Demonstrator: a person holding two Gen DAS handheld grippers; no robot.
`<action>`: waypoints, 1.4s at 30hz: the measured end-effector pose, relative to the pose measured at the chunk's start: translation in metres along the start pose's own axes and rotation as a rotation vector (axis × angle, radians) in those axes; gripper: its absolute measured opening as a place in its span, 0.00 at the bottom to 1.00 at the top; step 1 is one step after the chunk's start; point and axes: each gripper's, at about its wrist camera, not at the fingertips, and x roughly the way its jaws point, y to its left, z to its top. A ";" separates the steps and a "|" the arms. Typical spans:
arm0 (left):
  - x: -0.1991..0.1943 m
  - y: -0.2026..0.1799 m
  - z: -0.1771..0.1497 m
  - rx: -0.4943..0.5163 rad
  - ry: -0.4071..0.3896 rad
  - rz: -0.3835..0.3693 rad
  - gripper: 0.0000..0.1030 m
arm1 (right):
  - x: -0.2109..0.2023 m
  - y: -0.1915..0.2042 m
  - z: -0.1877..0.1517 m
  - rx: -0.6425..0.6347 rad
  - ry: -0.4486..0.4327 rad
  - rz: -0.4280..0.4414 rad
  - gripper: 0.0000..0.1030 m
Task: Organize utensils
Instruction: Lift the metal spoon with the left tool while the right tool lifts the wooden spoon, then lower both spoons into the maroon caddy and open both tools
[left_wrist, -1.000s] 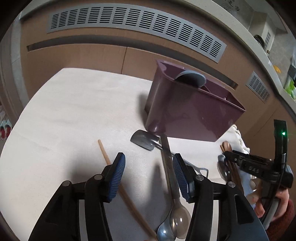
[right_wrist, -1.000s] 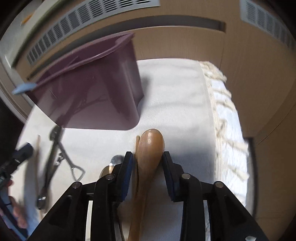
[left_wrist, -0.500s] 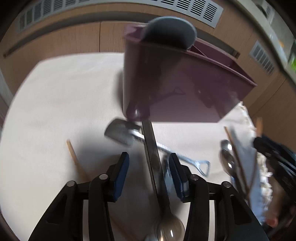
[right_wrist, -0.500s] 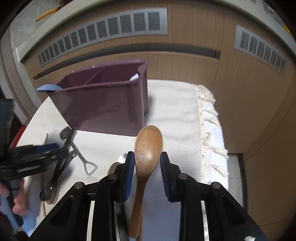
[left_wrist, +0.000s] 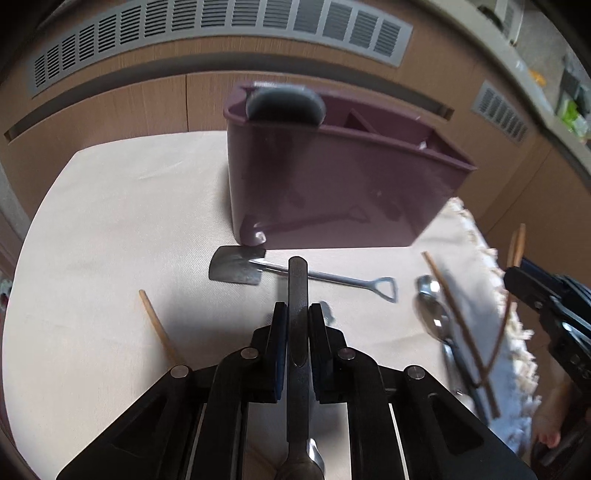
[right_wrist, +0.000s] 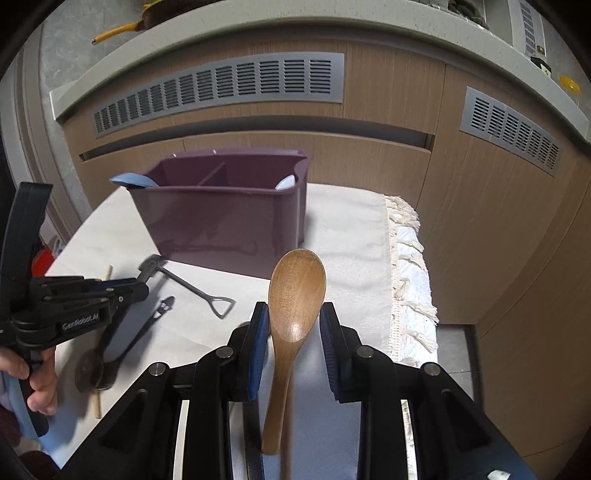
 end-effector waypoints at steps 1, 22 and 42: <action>-0.005 -0.001 -0.001 -0.006 -0.007 -0.015 0.11 | -0.004 0.002 0.000 -0.002 -0.008 0.008 0.25; -0.090 0.008 0.004 -0.029 -0.211 -0.176 0.03 | -0.025 0.015 0.013 0.010 -0.036 0.087 0.24; -0.110 0.003 0.151 0.041 -0.544 -0.223 0.03 | -0.036 0.022 0.153 -0.030 -0.477 0.018 0.24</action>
